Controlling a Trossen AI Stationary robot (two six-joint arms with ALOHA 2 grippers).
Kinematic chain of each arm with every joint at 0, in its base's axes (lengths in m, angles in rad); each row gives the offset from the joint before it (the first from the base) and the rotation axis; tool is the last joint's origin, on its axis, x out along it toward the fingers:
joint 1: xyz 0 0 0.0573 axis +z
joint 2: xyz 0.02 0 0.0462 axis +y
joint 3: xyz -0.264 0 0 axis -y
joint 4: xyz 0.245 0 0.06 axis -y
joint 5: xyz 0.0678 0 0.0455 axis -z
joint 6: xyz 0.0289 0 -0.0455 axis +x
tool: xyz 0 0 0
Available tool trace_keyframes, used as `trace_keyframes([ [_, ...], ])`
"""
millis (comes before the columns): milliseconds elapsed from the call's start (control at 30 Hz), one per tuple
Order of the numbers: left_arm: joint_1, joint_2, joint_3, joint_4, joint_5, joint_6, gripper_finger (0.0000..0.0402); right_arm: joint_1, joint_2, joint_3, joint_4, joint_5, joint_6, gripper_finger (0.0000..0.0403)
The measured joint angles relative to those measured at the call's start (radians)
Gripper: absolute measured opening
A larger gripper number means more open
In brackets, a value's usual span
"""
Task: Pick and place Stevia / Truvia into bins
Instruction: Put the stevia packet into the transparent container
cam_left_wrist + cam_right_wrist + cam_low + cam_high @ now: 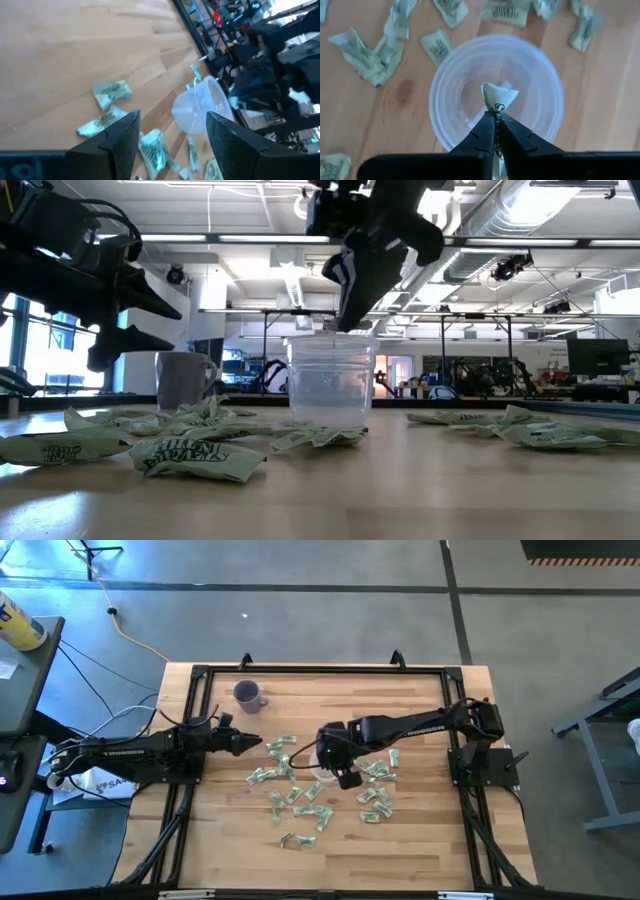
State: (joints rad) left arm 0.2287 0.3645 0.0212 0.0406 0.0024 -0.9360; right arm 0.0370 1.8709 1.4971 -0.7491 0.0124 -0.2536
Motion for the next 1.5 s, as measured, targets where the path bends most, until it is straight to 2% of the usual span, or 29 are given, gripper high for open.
trace_keyframes([
  [133,0.0,0.0,0.0,0.001,0.04,-0.003,0.0262,-0.005,0.0,0.0,0.053,0.022,-0.018,0.0059],
  [300,0.0,0.0,0.0,0.001,0.069,-0.033,0.0262,-0.018,0.0,0.0,0.078,0.092,-0.012,0.0139],
  [467,0.0,0.0,0.0,0.002,0.07,-0.041,0.0262,-0.023,-0.019,-0.001,-0.115,0.237,0.085,0.0215],
  [567,0.0,0.0,0.0,0.0,0.07,-0.041,0.0262,-0.042,-0.051,-0.06,-0.241,0.19,0.151,0.0236],
  [700,0.0,0.0,0.0,-0.007,0.067,-0.036,0.0262,-0.051,-0.132,-0.216,-0.19,0.132,0.202,0.0239],
  [900,0.0,0.0,0.0,-0.026,0.066,-0.034,0.0262,-0.041,-0.156,-0.386,0.049,0.065,0.236,0.0238],
  [1000,0.0,0.0,0.0,-0.045,0.066,-0.034,0.0262,-0.035,-0.151,-0.446,0.163,0.062,0.315,0.0238],
  [1267,0.0,0.0,0.0,-0.051,0.031,-0.037,0.0262,-0.038,-0.149,-0.583,0.316,0.103,0.504,0.0224],
  [1500,0.0,0.0,0.0,-0.051,0.024,-0.037,0.0262,-0.037,-0.126,-0.629,0.413,0.073,0.589,0.0181],
])
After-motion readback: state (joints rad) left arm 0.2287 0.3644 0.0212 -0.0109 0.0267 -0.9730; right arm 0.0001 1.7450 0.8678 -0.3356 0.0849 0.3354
